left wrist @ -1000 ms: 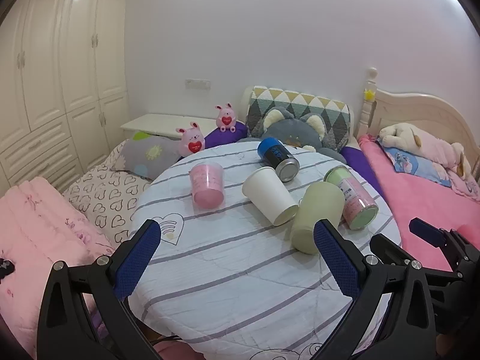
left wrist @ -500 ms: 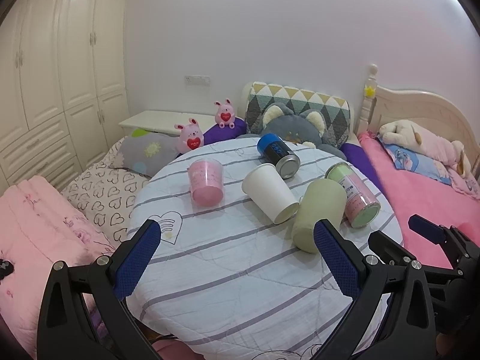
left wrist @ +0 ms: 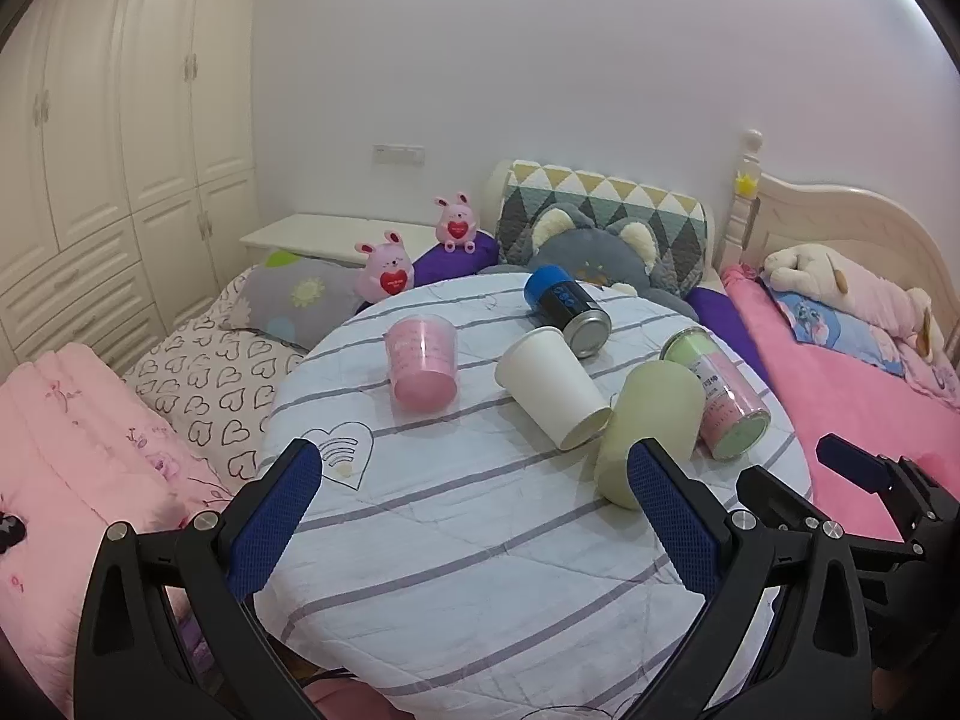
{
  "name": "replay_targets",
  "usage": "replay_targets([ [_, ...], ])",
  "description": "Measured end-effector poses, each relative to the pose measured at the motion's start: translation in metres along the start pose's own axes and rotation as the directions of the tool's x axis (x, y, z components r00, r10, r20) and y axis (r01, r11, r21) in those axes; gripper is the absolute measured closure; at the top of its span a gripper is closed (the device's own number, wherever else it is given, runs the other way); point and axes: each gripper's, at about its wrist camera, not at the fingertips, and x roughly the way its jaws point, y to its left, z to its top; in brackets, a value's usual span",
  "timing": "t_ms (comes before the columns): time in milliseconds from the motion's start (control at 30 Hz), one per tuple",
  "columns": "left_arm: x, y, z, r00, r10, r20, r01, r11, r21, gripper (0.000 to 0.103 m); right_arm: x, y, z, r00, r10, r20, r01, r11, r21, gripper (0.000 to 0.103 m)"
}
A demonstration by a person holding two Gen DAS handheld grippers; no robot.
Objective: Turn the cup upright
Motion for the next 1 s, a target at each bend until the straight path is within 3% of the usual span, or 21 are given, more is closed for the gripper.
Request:
replay_targets([
  [667, 0.025, 0.032, 0.011, 0.999, 0.015, -0.031, -0.016, 0.999, -0.036, 0.000, 0.029, 0.033, 0.020, 0.999, 0.016, -0.036, -0.019, 0.997, -0.069, 0.017],
  [1000, 0.058, 0.064, 0.025, 0.996, -0.004, -0.088, -0.002, 0.998, -0.066, 0.000, 0.072, 0.057, 0.043, 0.994, -0.003, -0.105, -0.013, 0.989, -0.147, 0.017],
])
